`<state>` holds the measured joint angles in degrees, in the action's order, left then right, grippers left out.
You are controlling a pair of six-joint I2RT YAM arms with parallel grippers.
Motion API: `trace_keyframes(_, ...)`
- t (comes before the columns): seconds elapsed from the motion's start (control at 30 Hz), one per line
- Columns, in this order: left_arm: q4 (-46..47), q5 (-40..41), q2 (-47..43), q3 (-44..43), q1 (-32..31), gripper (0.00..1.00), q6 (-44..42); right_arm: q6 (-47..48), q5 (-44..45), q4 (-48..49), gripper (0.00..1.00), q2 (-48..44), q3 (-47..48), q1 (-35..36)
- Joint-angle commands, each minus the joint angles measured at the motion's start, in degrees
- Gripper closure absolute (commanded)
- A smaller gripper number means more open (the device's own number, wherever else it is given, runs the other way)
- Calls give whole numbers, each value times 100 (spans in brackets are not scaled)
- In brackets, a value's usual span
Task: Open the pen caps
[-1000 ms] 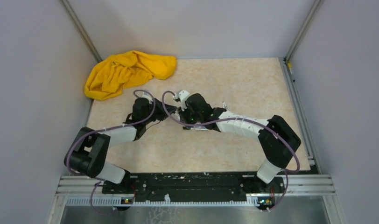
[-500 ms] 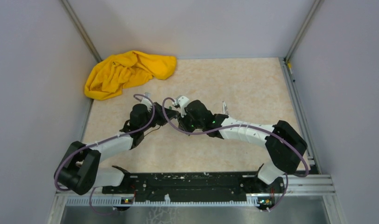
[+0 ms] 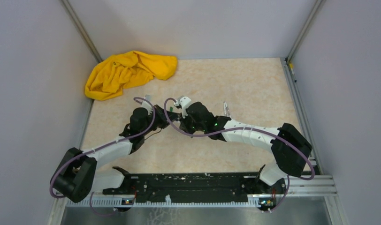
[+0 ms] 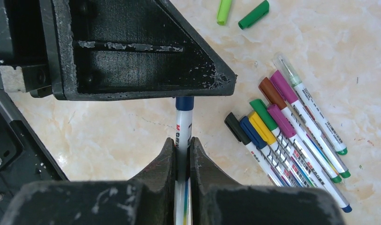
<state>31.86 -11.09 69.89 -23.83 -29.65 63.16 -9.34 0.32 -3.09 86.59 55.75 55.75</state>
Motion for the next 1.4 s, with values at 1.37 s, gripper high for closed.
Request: trace_keyframes(1.37, -645, 1942, 711, -341, 715, 100, -1029, -403, 2682, 317, 100, -765, -923, -527)
